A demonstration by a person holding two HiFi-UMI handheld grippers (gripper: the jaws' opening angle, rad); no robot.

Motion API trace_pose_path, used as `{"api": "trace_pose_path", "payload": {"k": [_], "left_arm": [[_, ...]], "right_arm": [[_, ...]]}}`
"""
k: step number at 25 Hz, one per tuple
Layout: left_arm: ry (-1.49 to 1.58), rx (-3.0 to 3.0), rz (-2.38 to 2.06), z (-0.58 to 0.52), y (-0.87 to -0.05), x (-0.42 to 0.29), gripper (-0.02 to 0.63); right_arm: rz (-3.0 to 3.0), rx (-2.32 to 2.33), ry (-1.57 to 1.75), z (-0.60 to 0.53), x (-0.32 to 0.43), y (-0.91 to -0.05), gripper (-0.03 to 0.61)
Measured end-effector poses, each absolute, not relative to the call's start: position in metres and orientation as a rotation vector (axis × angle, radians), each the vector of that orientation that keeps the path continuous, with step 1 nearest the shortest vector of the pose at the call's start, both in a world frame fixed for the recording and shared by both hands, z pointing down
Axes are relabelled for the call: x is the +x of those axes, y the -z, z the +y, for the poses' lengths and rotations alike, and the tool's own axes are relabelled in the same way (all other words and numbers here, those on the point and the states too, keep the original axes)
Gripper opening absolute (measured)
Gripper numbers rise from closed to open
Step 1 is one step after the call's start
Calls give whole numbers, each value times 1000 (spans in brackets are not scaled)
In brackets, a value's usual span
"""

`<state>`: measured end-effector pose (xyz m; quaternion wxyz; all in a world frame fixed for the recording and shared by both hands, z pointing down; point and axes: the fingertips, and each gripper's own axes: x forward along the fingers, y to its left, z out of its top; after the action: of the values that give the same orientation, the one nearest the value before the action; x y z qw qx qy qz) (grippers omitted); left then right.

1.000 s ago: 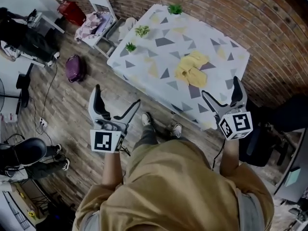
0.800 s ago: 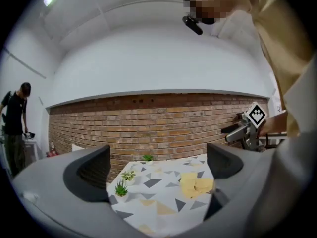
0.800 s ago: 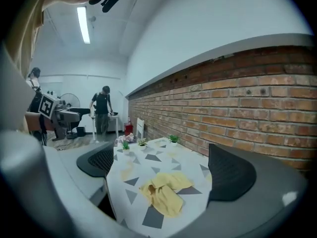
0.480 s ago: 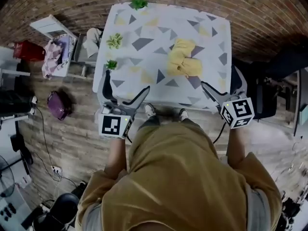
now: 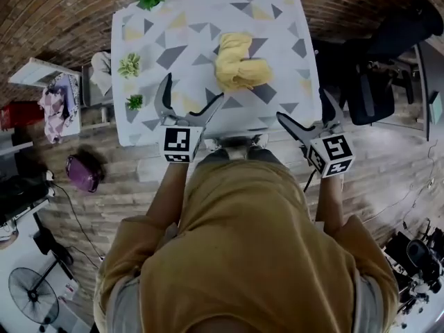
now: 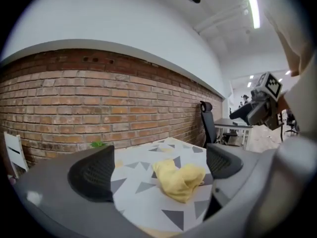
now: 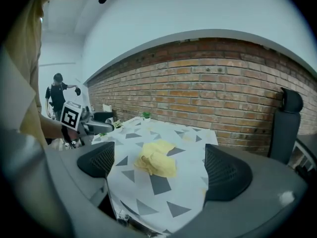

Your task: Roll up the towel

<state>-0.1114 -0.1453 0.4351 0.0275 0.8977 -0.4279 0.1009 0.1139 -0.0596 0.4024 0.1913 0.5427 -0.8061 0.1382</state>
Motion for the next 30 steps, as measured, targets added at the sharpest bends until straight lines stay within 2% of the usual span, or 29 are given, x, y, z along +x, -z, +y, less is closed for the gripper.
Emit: {"api": "trace_pose_path", "payload": {"k": [10, 12, 14, 17, 18, 19, 20, 30], "left_arm": [[-599, 2683, -1177, -143, -520, -63, 629], [-655, 2688, -1158, -140, -530, -56, 622], [-718, 2691, -1138, -137, -541, -49, 580], [-809, 2651, -1083, -133, -564, -40, 379], [-833, 2630, -1072, -133, -572, -38, 356], [-854, 2608, -1065, -134, -580, -35, 350], [-869, 2585, -1060, -135, -587, -31, 349], [-811, 2305, -1154, -162, -618, -13, 298]], "right_arm": [[-2419, 1349, -544, -79, 102, -442, 557], [-2393, 1337, -581, -88, 105, -462, 507], [-2334, 1313, -613, -97, 107, -489, 446], [-2215, 1280, -671, -113, 110, -531, 352], [-2176, 1278, -685, -118, 112, -544, 299], [-2141, 1277, -702, -123, 113, -557, 259], [-2112, 1273, -722, -129, 114, -568, 252], [-1961, 1156, -695, -158, 109, -630, 248]]}}
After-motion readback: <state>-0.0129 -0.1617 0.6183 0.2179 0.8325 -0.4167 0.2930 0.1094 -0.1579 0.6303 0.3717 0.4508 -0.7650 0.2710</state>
